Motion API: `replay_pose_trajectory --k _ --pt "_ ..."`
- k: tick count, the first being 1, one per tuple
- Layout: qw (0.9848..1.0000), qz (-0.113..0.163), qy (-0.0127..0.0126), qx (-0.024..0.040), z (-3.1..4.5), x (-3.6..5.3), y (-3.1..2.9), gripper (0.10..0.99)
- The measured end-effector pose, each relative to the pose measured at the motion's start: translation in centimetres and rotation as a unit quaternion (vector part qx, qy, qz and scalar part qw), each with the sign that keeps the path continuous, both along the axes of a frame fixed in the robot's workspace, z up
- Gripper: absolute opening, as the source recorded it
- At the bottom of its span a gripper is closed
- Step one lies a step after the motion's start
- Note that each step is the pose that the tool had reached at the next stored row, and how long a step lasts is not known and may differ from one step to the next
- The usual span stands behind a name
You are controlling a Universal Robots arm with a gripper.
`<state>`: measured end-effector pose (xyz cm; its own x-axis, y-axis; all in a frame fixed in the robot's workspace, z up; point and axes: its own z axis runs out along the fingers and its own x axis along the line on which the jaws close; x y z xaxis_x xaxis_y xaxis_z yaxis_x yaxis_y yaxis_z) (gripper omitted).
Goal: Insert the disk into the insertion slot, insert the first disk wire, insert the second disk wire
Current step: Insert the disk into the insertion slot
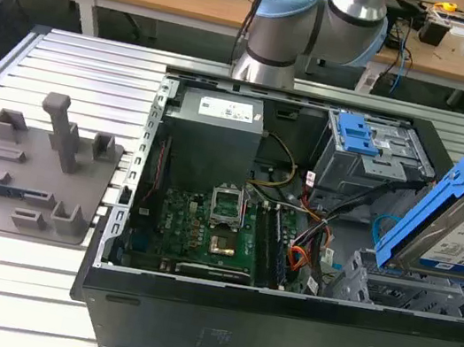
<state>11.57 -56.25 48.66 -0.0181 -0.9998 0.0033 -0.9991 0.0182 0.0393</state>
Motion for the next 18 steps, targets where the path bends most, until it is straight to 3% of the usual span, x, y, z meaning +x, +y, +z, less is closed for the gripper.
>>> replay_pose_trajectory --k 12,14,15,18 --pt "1.0 0.0 -0.0006 0.0016 0.01 -0.02 -0.01 0.365" --pt "1.0 0.0 -0.0019 0.007 0.0 -0.05 -0.06 0.365" --pt "0.9999 0.0 -0.0029 0.0151 0.0 -0.07 -0.21 0.365" --pt "0.9995 0.0 -0.0037 0.0307 0.0 -0.1 -0.61 0.365"
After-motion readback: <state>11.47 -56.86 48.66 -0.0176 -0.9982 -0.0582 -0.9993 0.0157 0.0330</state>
